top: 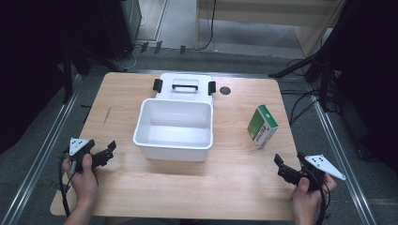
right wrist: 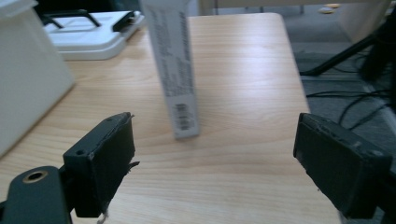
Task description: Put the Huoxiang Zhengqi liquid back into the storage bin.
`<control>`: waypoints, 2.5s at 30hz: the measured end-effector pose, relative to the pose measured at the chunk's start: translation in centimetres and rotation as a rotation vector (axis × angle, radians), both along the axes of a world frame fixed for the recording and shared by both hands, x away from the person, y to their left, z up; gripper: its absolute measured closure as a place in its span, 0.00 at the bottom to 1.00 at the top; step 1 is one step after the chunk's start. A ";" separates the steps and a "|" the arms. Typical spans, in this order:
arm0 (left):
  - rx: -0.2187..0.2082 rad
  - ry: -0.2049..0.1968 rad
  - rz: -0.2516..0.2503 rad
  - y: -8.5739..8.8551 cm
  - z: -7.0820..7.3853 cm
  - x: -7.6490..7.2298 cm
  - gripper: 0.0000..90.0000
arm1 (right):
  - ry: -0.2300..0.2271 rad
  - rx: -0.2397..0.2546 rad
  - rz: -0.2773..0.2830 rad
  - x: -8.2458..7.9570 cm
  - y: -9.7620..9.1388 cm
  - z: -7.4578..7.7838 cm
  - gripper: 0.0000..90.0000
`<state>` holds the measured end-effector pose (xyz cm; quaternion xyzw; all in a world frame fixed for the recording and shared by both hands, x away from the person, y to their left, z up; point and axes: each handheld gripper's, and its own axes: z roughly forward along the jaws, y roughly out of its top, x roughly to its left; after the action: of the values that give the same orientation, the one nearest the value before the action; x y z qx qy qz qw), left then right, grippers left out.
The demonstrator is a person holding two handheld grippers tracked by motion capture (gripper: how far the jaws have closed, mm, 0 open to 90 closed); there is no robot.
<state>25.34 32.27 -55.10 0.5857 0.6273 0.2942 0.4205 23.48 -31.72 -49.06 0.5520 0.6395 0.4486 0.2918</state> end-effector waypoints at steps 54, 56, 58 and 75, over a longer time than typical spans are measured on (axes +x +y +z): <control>-0.002 0.002 -0.015 0.0 0.0 -0.1 0.16 | 0.603 -0.393 0.148 13.0 5.8 11.5 0.41; -0.003 0.003 -0.016 0.0 0.0 -0.1 0.16 | 0.624 -0.397 0.143 13.6 5.9 11.7 0.41; -0.003 0.003 -0.016 0.0 0.0 -0.1 0.16 | 0.645 -0.399 0.150 14.1 6.2 11.8 0.41; -0.006 0.006 -0.018 0.0 0.0 -0.1 0.16 | 0.813 -0.396 0.187 18.0 7.8 10.0 0.52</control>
<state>25.26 32.30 -55.12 0.5907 0.6242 0.2868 0.4232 41.51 -23.88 -39.07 0.5569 0.8223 0.0892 0.0754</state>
